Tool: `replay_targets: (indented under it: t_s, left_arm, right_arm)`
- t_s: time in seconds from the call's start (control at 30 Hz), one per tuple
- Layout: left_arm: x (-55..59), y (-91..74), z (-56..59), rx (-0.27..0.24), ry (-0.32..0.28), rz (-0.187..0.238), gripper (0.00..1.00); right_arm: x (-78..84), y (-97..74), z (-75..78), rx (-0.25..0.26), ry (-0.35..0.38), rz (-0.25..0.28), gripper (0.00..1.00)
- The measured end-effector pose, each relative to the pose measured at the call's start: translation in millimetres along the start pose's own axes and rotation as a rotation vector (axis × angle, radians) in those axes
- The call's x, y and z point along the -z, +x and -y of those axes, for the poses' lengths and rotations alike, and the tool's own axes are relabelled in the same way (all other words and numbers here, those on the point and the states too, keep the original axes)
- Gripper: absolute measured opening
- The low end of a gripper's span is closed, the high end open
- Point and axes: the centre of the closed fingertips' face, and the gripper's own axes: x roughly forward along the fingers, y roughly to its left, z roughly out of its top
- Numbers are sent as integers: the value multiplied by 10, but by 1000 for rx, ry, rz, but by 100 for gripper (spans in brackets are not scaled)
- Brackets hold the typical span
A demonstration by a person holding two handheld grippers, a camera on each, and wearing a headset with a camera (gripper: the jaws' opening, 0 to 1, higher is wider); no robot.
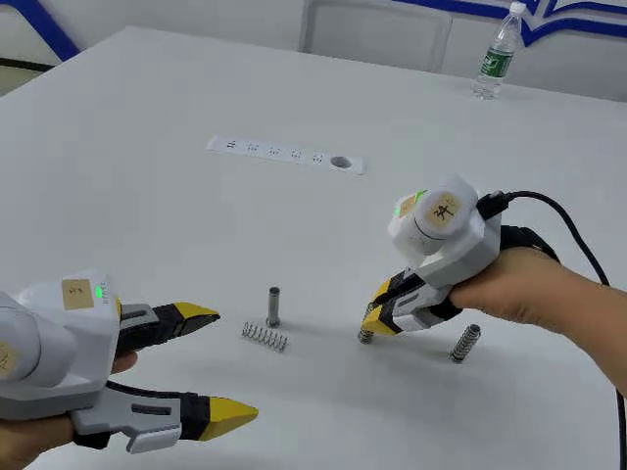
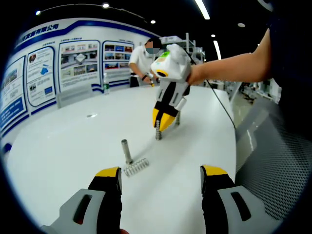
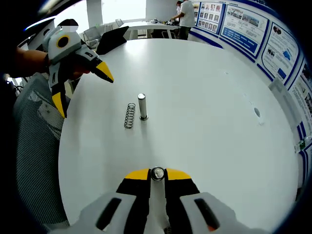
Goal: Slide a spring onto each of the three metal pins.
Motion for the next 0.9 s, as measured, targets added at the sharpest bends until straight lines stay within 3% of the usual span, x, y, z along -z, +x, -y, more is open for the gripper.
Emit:
replay_targets:
  t_s: [0.4, 0.9]
  left_arm:
    - [-22, -2, 13, 2, 6, 1, 67]
    - [-24, 1, 11, -1, 6, 1, 67]
  right_arm:
    - [29, 17, -3, 9, 15, 4, 16]
    - [10, -219, -25, 64, 43, 68, 20]
